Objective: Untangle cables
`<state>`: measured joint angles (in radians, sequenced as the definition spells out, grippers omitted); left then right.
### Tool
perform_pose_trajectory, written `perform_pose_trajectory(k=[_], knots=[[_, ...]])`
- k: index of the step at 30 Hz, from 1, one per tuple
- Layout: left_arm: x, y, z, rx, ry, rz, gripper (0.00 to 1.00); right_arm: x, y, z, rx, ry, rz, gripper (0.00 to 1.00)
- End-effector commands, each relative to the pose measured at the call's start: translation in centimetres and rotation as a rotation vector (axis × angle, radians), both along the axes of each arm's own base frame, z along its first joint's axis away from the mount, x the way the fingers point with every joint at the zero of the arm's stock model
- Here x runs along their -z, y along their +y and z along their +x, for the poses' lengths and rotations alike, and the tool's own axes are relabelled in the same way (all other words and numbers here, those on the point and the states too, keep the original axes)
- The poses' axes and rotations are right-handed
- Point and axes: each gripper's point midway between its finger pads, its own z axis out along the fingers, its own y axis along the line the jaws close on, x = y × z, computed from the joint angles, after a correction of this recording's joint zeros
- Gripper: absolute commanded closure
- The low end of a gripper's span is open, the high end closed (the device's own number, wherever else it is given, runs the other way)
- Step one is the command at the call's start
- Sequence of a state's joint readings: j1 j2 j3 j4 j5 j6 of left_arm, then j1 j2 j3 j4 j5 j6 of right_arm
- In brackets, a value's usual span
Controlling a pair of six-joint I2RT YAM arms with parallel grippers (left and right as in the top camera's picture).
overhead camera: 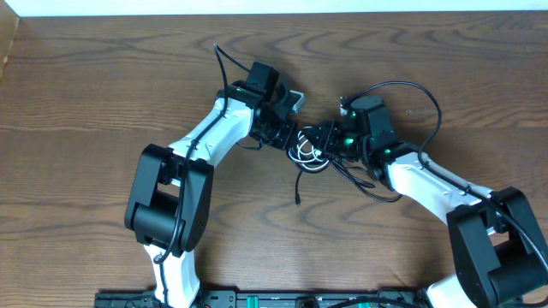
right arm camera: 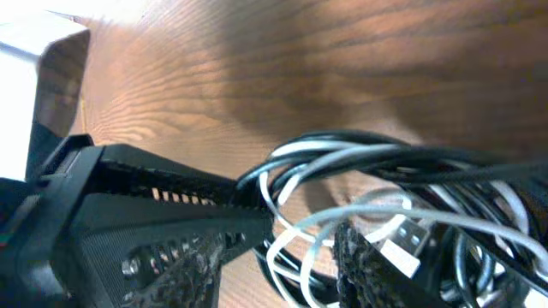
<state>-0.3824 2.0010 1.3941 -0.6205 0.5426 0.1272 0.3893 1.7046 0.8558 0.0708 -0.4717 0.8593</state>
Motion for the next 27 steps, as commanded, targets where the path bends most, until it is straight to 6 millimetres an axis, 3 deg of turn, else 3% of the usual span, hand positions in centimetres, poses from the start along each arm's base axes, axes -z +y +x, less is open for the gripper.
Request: perform_pose_trajectory(k=[1, 6, 9, 27], knots=[[-1.7, -0.1, 0.6, -0.005, -0.046, -0.005, 0.83, 0.4, -0.2, -0.5, -0.002, 0.064, 0.029, 0.61], [-1.7, -0.1, 0.7, -0.005, -0.047, -0.006, 0.83, 2.3, -1.8, -1.0, 0.03, 0.093, -0.081, 0.61], [-1.7, -0.1, 0.8, -0.005, -0.054, -0.009, 0.83, 3.0, -1.3, -1.7, 0.019, 0.097, -0.119, 0.67], [-1.7, -0.1, 0.8, -0.005, -0.053, -0.009, 0.83, 3.6, -0.6, -1.5, 0.035, -0.021, -0.287, 0.74]])
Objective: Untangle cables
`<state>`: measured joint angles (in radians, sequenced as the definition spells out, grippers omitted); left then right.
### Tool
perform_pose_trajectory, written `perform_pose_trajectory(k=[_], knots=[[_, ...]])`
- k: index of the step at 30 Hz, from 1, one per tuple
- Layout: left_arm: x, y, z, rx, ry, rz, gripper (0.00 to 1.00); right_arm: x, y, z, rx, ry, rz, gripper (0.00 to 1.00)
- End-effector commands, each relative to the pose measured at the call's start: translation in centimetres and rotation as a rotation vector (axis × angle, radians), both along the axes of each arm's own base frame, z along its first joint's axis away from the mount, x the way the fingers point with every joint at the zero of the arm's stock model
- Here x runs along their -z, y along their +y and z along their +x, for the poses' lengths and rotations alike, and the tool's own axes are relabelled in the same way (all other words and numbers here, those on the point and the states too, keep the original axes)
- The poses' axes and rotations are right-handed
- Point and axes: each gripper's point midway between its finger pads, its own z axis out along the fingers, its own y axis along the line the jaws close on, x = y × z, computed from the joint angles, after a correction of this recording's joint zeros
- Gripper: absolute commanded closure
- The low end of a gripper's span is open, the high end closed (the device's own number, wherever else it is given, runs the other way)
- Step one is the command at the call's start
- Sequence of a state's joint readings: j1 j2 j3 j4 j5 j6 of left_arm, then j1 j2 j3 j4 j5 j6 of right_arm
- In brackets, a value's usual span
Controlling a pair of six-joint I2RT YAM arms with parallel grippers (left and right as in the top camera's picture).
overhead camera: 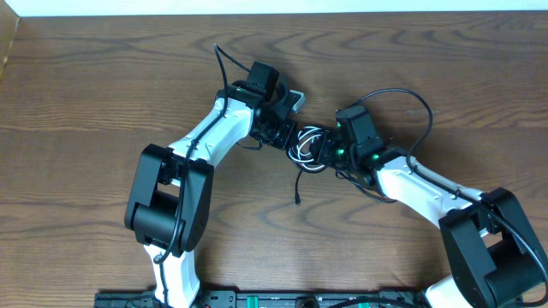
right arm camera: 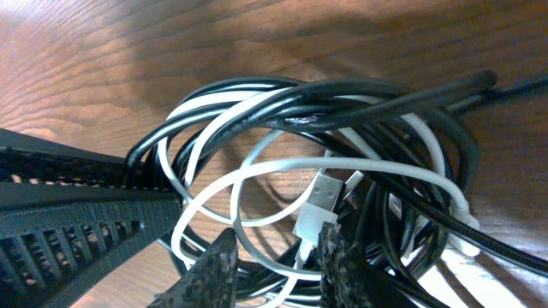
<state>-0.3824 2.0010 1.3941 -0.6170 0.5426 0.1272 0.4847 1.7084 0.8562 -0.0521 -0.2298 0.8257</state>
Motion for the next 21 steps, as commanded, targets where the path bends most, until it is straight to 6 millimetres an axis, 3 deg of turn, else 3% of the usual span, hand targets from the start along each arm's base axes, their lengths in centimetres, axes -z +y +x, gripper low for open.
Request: perform_pose_trajectory(k=[1, 4, 9, 14, 21], knots=[[-1.7, -0.1, 0.7, -0.005, -0.05, -0.007, 0.83, 0.4, 0.2, 0.2, -0.025, -0.051, -0.065, 0.74], [-1.7, -0.1, 0.7, -0.005, -0.05, -0.007, 0.83, 0.2, 0.6, 0.3, -0.084, -0.116, -0.115, 0.72], [-1.7, -0.1, 0.7, -0.005, -0.05, -0.007, 0.83, 0.4, 0.1, 0.7, -0.099, -0.171, -0.206, 0.8], [-1.7, -0.1, 0.7, -0.005, -0.05, -0.007, 0.83, 0.3, 0.3, 0.6, -0.106, -0.182, -0.217, 0.73], [-1.7, -0.1, 0.7, -0.005, -0.05, -0.007, 0.83, 1.5, 0.4, 0.8, -0.107, -0.171, -0.221, 0.76]])
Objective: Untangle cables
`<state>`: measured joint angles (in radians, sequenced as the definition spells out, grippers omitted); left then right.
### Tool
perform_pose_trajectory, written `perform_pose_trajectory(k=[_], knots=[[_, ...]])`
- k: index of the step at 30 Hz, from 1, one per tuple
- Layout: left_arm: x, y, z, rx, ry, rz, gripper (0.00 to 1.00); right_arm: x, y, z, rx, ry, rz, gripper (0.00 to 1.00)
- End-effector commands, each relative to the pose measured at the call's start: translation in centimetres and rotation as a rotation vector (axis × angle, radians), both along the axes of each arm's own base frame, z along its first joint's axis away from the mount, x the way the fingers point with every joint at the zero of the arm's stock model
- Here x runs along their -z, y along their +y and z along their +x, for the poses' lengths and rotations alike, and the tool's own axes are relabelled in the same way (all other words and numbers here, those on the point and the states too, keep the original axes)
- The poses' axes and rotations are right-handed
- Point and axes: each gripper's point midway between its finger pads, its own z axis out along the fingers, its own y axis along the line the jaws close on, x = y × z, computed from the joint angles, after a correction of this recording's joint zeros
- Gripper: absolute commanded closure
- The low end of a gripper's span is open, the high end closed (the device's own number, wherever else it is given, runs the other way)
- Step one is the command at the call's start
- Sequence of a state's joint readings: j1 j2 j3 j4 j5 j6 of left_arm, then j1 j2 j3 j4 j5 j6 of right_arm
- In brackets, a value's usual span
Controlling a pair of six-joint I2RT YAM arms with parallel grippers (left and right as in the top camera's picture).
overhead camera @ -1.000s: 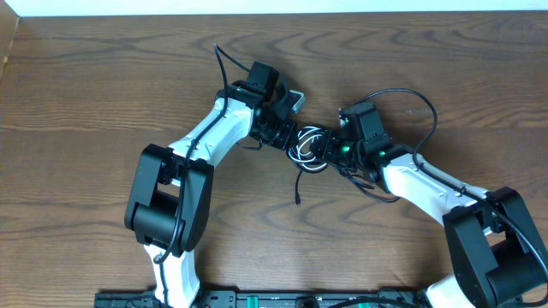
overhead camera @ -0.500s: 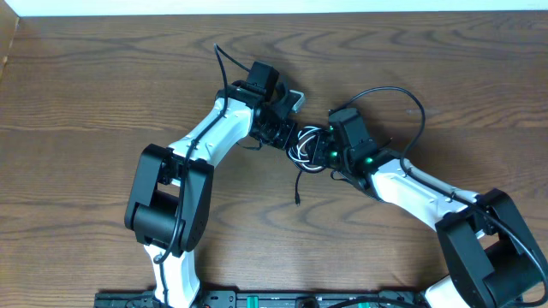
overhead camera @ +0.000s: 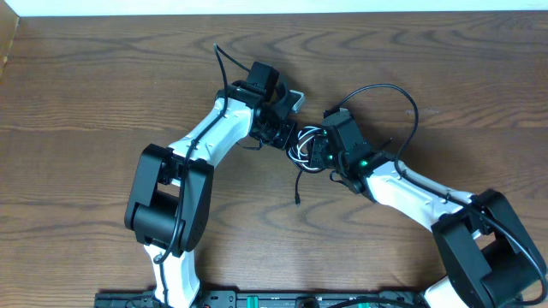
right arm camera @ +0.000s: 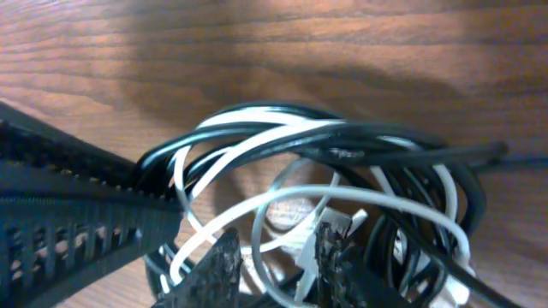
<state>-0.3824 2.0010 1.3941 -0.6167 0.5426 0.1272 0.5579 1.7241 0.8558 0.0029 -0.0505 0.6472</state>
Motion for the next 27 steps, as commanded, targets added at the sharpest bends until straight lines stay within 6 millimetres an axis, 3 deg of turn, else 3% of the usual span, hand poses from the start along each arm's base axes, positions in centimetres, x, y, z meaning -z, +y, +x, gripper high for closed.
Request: perform_pose_trajectory(k=[1, 6, 13, 18, 22, 27], knots=[[-1.7, -0.1, 0.7, -0.005, -0.05, -0.007, 0.83, 1.6, 0.0, 0.0, -0.007, 0.007, -0.035, 0.78], [-1.7, -0.1, 0.7, -0.005, -0.049, -0.007, 0.83, 1.5, 0.2, 0.2, -0.01, -0.001, -0.025, 0.99], [-1.7, 0.0, 0.6, -0.005, -0.045, -0.005, 0.83, 1.2, 0.5, -0.1, -0.028, 0.008, -0.007, 0.99], [-0.8, 1.9, 1.8, -0.117, -0.059, 0.116, 0.83, -3.3, 2.6, -0.3, -0.262, -0.123, 0.066, 0.99], [-0.3, 3.5, 2.6, -0.204, -0.076, 0.202, 0.83, -7.1, 1.9, 0.5, -0.25, -0.208, 0.107, 0.99], [-0.3, 3.6, 2.6, -0.208, -0.074, 0.204, 0.83, -10.4, 1.2, 0.8, -0.242, -0.276, 0.15, 0.99]])
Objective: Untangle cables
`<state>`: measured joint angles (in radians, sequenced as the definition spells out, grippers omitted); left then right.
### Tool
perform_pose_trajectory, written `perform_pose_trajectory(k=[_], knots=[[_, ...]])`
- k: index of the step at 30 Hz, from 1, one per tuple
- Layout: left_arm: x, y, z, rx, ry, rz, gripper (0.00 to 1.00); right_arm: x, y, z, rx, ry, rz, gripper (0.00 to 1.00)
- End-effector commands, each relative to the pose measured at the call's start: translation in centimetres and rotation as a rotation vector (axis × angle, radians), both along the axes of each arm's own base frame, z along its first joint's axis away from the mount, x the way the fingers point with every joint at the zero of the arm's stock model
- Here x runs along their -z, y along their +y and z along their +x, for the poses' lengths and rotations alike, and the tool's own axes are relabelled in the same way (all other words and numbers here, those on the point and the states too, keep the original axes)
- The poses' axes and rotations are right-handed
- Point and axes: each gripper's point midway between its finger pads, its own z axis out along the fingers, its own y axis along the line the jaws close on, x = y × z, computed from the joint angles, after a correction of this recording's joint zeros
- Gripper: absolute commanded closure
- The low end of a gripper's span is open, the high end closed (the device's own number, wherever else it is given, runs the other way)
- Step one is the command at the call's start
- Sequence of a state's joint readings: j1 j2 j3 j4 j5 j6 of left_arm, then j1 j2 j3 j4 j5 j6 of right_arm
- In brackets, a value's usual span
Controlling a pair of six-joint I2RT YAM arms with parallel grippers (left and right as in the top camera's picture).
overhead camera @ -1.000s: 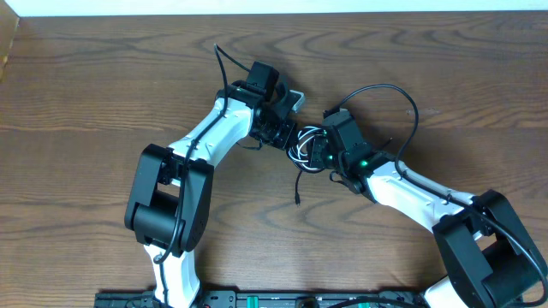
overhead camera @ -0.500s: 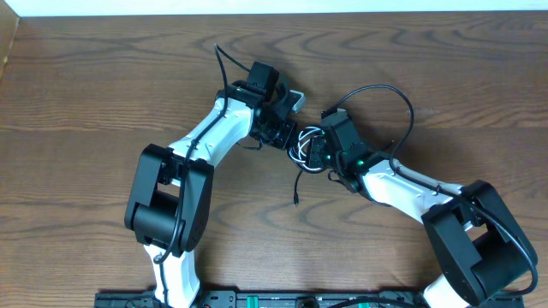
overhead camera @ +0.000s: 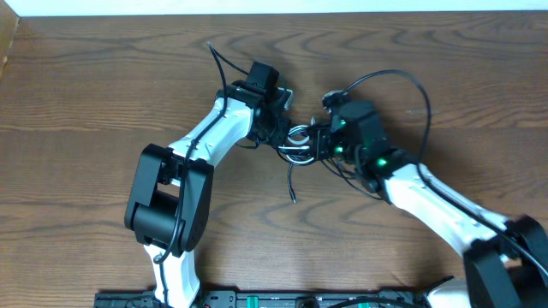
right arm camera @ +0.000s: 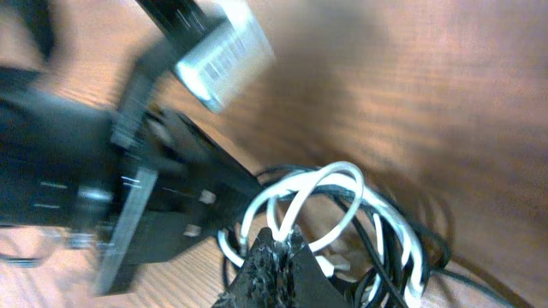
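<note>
A tangle of black and white cables (overhead camera: pixel 299 137) lies mid-table between both arms. My left gripper (overhead camera: pixel 279 130) reaches into its left edge, and its black finger (right arm camera: pixel 224 175) meets the black strands there, apparently shut on them. My right gripper (right arm camera: pixel 279 245) is at the right side of the tangle (overhead camera: pixel 318 142), shut on a white cable loop (right arm camera: pixel 318 190). Black loops (right arm camera: pixel 402 244) lie under and around the white ones. One loose black cable end (overhead camera: pixel 291 190) trails toward the front of the table.
The wooden table (overhead camera: pixel 103 77) carries both arms. The left wrist's silver labelled part (right arm camera: pixel 224 53) sits just above the tangle. The right arm's own black lead (overhead camera: pixel 402 81) arcs over its wrist. A rail (overhead camera: pixel 257 299) runs along the front edge.
My right gripper's jaws stood apart over the white loops and a USB plug; now they are shut on a white loop. The wrist has turned and sits farther right, and the tangle has shifted slightly up-left.
First my right gripper was at the tangle's right edge, open, with the left gripper at the other side. Then it was over the coils, jaws around the white strands, then closer in. Now it is shut on a white loop while the left gripper stays at the tangle.
</note>
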<state>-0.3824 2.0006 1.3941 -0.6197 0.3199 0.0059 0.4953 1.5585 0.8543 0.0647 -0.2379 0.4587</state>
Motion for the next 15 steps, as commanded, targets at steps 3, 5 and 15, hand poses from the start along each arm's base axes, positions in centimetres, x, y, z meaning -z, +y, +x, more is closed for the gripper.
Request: perform_pose_trajectory(k=[3, 5, 15], knots=[[-1.6, 0.4, 0.9, -0.037, -0.049, 0.019, 0.83, -3.5, 0.1, -0.4, -0.062, -0.068, 0.065, 0.99], [-1.6, 0.4, 0.9, -0.037, -0.049, 0.019, 0.83, -4.1, 0.0, -0.3, -0.081, -0.083, 0.083, 0.99], [-1.5, 0.4, 0.9, -0.037, -0.046, 0.021, 0.83, -9.0, -0.8, 0.8, -0.207, -0.222, 0.253, 0.99]])
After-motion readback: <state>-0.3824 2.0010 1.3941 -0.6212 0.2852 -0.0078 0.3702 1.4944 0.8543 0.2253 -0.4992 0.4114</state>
